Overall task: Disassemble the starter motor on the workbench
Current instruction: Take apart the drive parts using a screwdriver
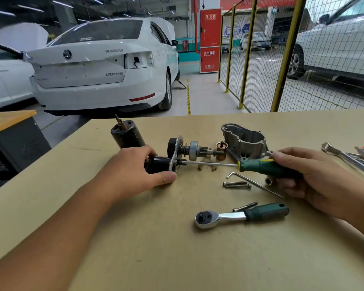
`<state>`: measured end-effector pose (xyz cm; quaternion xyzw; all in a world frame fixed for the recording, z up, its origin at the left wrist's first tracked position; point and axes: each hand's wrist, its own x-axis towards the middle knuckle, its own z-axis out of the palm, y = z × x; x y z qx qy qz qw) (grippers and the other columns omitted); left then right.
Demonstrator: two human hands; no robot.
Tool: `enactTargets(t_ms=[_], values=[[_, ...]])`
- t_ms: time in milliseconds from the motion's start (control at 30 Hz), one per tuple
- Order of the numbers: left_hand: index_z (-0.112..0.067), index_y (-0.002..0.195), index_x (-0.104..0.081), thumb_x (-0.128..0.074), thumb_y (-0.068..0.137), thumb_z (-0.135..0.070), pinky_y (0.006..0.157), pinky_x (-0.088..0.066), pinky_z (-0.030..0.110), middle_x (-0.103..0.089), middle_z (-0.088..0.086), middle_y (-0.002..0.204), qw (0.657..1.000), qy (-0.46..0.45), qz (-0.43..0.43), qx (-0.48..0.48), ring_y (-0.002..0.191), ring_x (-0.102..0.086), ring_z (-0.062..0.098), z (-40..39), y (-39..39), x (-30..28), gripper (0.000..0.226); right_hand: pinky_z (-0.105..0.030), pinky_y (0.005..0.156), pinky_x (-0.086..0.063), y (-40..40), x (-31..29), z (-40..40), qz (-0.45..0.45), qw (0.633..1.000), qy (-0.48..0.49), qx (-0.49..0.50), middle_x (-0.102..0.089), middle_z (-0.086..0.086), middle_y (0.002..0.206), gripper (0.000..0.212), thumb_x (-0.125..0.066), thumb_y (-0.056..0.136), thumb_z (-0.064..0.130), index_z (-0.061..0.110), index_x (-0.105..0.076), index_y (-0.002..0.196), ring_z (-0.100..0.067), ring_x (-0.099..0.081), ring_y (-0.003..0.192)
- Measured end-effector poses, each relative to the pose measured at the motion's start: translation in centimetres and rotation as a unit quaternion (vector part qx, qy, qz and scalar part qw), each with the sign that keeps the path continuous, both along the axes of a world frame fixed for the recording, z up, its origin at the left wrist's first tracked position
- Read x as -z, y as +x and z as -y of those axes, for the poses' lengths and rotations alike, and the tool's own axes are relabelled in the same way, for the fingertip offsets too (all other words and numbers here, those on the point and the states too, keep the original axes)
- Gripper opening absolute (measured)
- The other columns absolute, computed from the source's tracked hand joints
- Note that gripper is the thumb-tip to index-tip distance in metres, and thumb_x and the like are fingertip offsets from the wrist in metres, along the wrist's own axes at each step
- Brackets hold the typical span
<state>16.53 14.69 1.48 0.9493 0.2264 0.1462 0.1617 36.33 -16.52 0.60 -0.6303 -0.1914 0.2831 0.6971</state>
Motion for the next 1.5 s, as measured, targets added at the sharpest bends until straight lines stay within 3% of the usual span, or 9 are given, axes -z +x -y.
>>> enactTargets(t_ms=[167, 333, 467, 633, 800, 1000, 1200, 1400, 1500], values=[[-0.041, 0.089, -0.066, -0.071, 0.043, -0.092, 0.059, -0.045, 0.021, -0.065, -0.016, 0.085, 0.994, -0.081, 0.066, 0.005, 0.083, -0.058, -0.014, -0.1, 0.1, 0.7, 0.068, -0.027, 0.048, -0.048, 0.3, 0.2, 0.5, -0.002, 0.999, 0.032, -0.024, -0.067, -0.012, 0.086, 0.051, -0.089, 0.052, 0.003, 0.013, -0.072, 0.099, -0.018, -0.050, 0.059], [-0.035, 0.092, -0.076, -0.075, 0.076, -0.064, 0.046, -0.054, 0.033, -0.074, 0.005, 0.087, 0.965, -0.230, 0.117, 0.034, 0.050, -0.063, 0.016, -1.0, -0.2, 0.7, 0.033, -0.024, 0.041, -0.038, -0.1, -0.2, 0.2, 0.033, 0.999, -0.037, 0.000, -0.068, -0.014, 0.075, 0.044, -0.073, 0.074, 0.056, 0.019, -0.073, 0.097, -0.018, -0.049, 0.046], [-0.021, 0.096, -0.079, -0.066, 0.098, -0.034, 0.045, -0.049, 0.036, -0.072, 0.016, 0.086, 0.951, -0.275, 0.136, 0.034, 0.050, -0.060, 0.026, -1.2, -0.1, 0.9, 0.018, -0.022, 0.042, -0.036, 0.3, -0.1, 0.6, 0.041, 0.999, -0.020, -0.026, -0.067, -0.018, 0.079, 0.041, -0.084, 0.067, 0.041, 0.016, -0.071, 0.097, -0.017, -0.045, 0.047], [-0.021, 0.095, -0.078, -0.067, 0.098, -0.032, 0.039, -0.045, 0.031, -0.074, 0.010, 0.091, 0.936, -0.327, 0.126, 0.026, 0.057, -0.066, 0.034, -1.0, 0.0, 1.0, 0.015, -0.026, 0.049, -0.048, 0.4, 0.2, 0.6, 0.014, 0.999, 0.031, -0.032, -0.067, -0.010, 0.085, 0.049, -0.094, 0.049, 0.010, 0.016, -0.074, 0.094, -0.017, -0.053, 0.061], [-0.013, 0.100, -0.076, -0.068, 0.097, -0.031, 0.040, -0.048, 0.030, -0.073, 0.019, 0.097, 0.925, -0.351, 0.138, 0.034, 0.058, -0.067, 0.030, -1.0, 0.1, 1.1, 0.020, -0.024, 0.041, -0.037, 0.1, 0.0, 0.5, 0.048, 0.998, -0.046, -0.009, -0.066, -0.017, 0.075, 0.048, -0.074, 0.072, 0.058, 0.019, -0.071, 0.099, -0.019, -0.049, 0.046], [-0.013, 0.100, -0.077, -0.071, 0.079, -0.046, 0.041, -0.049, 0.030, -0.074, 0.017, 0.096, 0.915, -0.374, 0.147, 0.035, 0.059, -0.067, 0.031, -1.0, 0.1, 1.1, 0.040, -0.027, 0.047, -0.048, 0.6, 0.4, 0.9, 0.022, 0.999, 0.011, -0.039, -0.068, -0.012, 0.088, 0.060, -0.097, 0.050, 0.014, 0.014, -0.072, 0.105, -0.018, -0.054, 0.059], [-0.012, 0.100, -0.077, -0.069, 0.094, -0.033, 0.041, -0.050, 0.029, -0.073, 0.021, 0.097, 0.914, -0.373, 0.154, 0.034, 0.059, -0.065, 0.030, -1.1, 0.4, 1.4, 0.023, -0.022, 0.040, -0.037, -0.1, -0.1, 0.3, 0.019, 0.999, -0.032, -0.018, -0.066, -0.017, 0.079, 0.050, -0.080, 0.068, 0.055, 0.017, -0.072, 0.099, -0.018, -0.048, 0.049], [-0.011, 0.102, -0.077, -0.069, 0.093, -0.032, 0.041, -0.050, 0.029, -0.073, 0.021, 0.098, 0.912, -0.378, 0.154, 0.032, 0.060, -0.065, 0.031, -1.1, 0.3, 1.4, 0.024, -0.025, 0.043, -0.042, 0.4, 0.4, 0.5, 0.010, 0.999, 0.031, -0.025, -0.065, -0.011, 0.086, 0.043, -0.084, 0.059, 0.012, 0.016, -0.072, 0.100, -0.017, -0.050, 0.057], [-0.013, 0.101, -0.077, -0.070, 0.092, -0.033, 0.041, -0.050, 0.029, -0.074, 0.020, 0.098, 0.911, -0.379, 0.157, 0.035, 0.060, -0.065, 0.031, -1.2, 0.4, 1.4, 0.024, -0.025, 0.044, -0.043, 0.1, 0.4, 0.3, 0.015, 0.999, 0.019, -0.040, -0.064, -0.011, 0.083, 0.037, -0.085, 0.064, 0.018, 0.016, -0.073, 0.098, -0.016, -0.050, 0.058]])
